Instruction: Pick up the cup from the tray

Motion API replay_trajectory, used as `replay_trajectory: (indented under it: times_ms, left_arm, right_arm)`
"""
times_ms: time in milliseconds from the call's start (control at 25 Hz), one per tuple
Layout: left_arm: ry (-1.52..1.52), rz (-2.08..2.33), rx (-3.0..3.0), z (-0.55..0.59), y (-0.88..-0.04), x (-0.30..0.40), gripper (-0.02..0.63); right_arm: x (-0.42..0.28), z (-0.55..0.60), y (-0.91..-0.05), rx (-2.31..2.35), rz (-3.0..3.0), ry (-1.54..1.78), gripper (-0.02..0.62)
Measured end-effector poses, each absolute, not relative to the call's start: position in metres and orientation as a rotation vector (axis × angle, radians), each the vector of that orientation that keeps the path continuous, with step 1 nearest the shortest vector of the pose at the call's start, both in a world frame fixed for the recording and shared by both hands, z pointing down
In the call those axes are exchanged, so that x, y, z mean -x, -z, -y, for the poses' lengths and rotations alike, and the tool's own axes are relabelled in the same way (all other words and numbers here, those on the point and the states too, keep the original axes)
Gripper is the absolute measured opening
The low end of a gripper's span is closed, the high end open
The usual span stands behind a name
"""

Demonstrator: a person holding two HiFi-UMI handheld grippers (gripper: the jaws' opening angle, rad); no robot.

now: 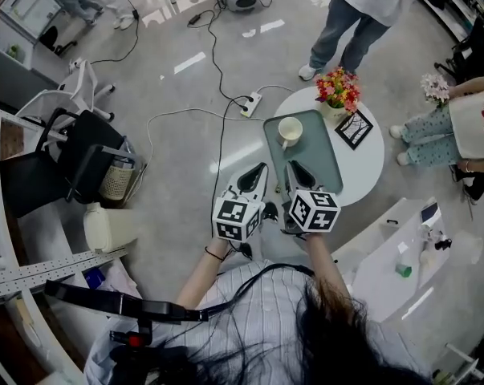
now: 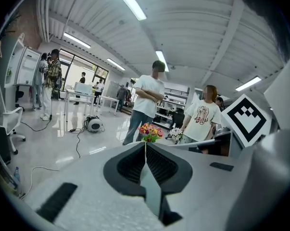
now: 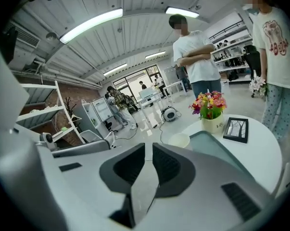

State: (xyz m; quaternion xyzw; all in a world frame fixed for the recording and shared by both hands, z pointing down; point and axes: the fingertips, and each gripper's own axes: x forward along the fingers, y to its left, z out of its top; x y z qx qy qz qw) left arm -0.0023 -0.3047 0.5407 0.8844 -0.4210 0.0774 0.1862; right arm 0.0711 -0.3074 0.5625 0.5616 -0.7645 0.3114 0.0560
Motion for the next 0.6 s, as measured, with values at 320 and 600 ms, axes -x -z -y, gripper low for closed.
replay_trajectory:
  times_ms: [320,600]
  left_arm:
    - [-0.251,1.229,-2.419,0.341,-0.564,-0.001,0.02]
    - [-0.3,1.209,-2.433,0.361,-0.57,-0.014,0.02]
  right_arm:
    - [-0.093,0.348,-0.606,-1.644,2.28,-0.976,0.052]
    - [-0.093,0.379,-0.641,-1.577,2.237,-1.0,0.192]
